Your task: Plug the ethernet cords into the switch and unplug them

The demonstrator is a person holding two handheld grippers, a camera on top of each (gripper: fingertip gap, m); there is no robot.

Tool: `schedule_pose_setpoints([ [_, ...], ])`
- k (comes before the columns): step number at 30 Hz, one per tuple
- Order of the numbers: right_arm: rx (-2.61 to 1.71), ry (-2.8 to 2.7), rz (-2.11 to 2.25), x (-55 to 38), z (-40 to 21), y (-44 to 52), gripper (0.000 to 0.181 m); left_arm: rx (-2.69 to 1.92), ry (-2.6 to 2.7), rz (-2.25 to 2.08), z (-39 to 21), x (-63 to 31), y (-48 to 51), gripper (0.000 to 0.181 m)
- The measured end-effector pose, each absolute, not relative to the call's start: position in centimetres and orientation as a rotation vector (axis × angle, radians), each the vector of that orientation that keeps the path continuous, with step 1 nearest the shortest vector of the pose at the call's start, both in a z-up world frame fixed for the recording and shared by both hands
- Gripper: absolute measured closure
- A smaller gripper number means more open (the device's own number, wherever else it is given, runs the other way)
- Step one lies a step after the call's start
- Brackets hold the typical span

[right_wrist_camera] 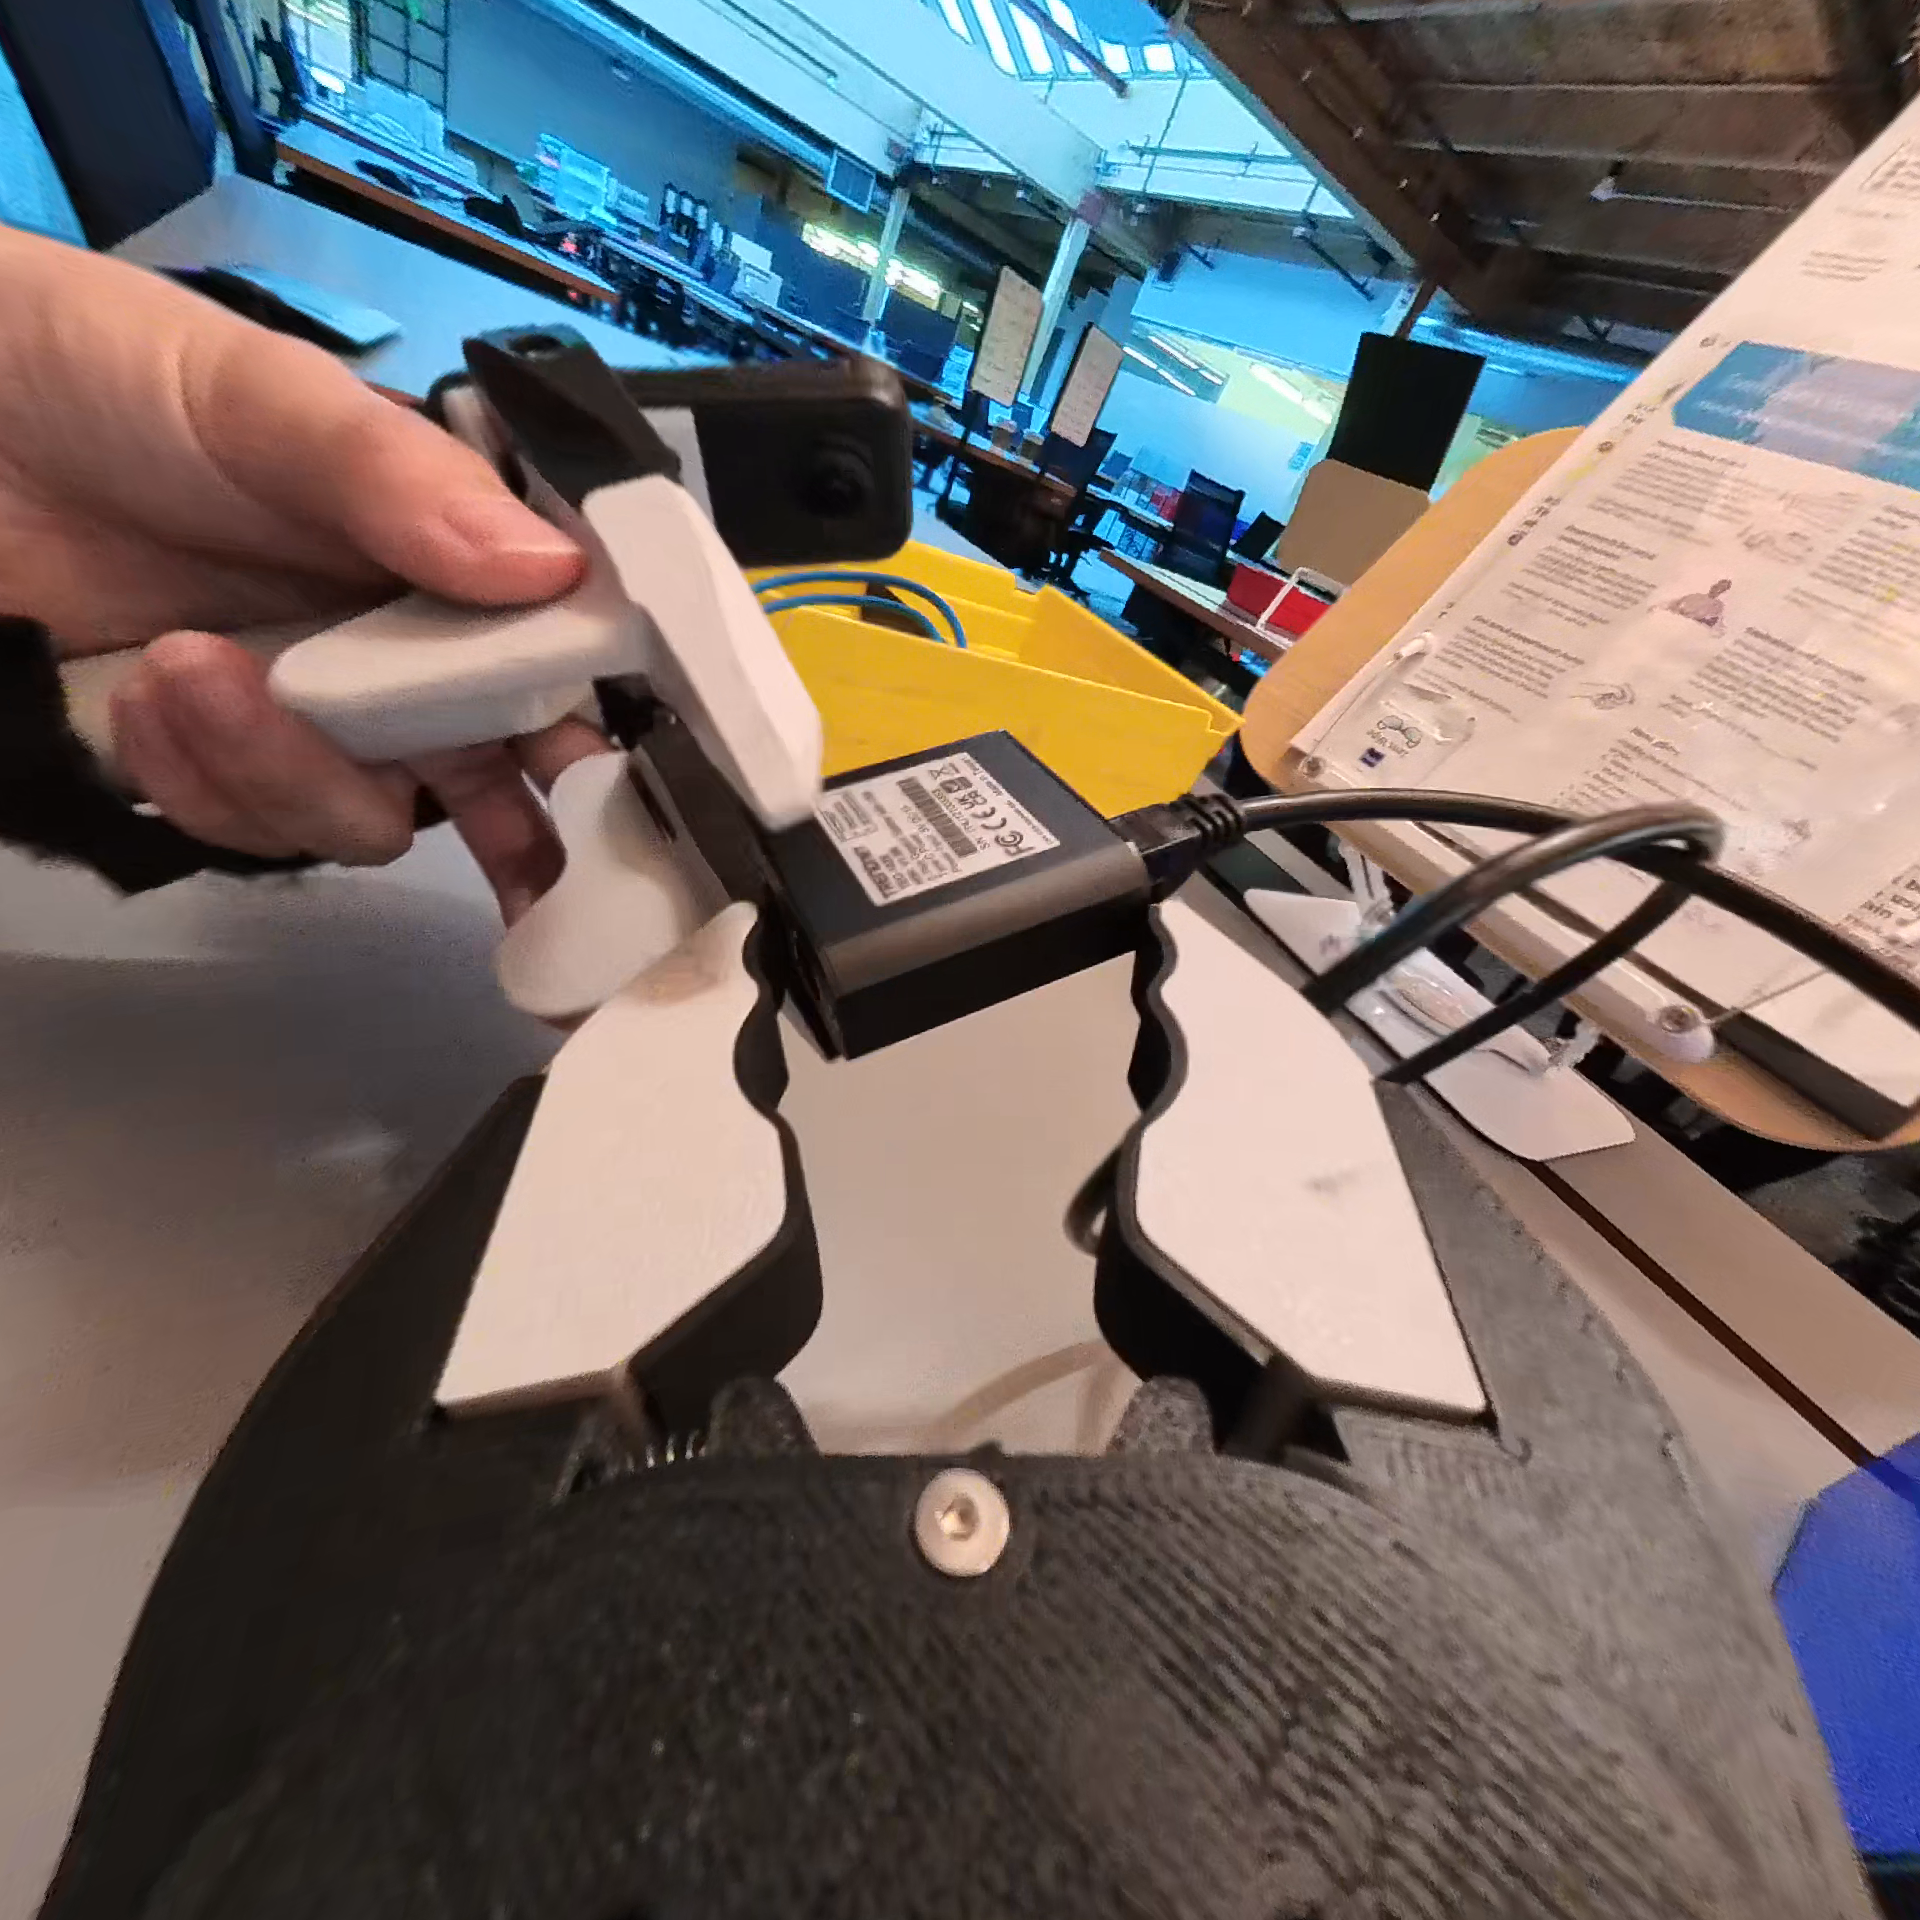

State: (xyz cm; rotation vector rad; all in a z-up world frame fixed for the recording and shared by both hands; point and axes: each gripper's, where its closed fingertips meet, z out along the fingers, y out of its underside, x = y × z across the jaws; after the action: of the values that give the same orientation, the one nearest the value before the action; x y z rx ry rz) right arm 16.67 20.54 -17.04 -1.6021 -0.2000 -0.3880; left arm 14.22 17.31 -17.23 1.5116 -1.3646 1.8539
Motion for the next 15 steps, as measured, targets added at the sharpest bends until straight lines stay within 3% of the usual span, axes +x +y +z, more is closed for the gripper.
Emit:
schedule_pose_setpoints([
  [2, -1.591, -0.216, -0.343, 15.7, -17.2, 21.1, 0.116, 1.510, -1.272, 1.903, -17.2, 14.5, 17.5, 0.155],
  [7, -1.726, -0.328, -0.193, 14.5, -19.4, 20.9, 0.122, 1.518, -1.409, 1.765, -19.2, 13.4, 18.6, 0.157],
  [15, -1.753, -0.680, -0.465, 13.3, -16.3, 18.0, 0.092, 1.295, -1.779, 1.316, -20.3, 10.0, 20.0, 0.157],
])
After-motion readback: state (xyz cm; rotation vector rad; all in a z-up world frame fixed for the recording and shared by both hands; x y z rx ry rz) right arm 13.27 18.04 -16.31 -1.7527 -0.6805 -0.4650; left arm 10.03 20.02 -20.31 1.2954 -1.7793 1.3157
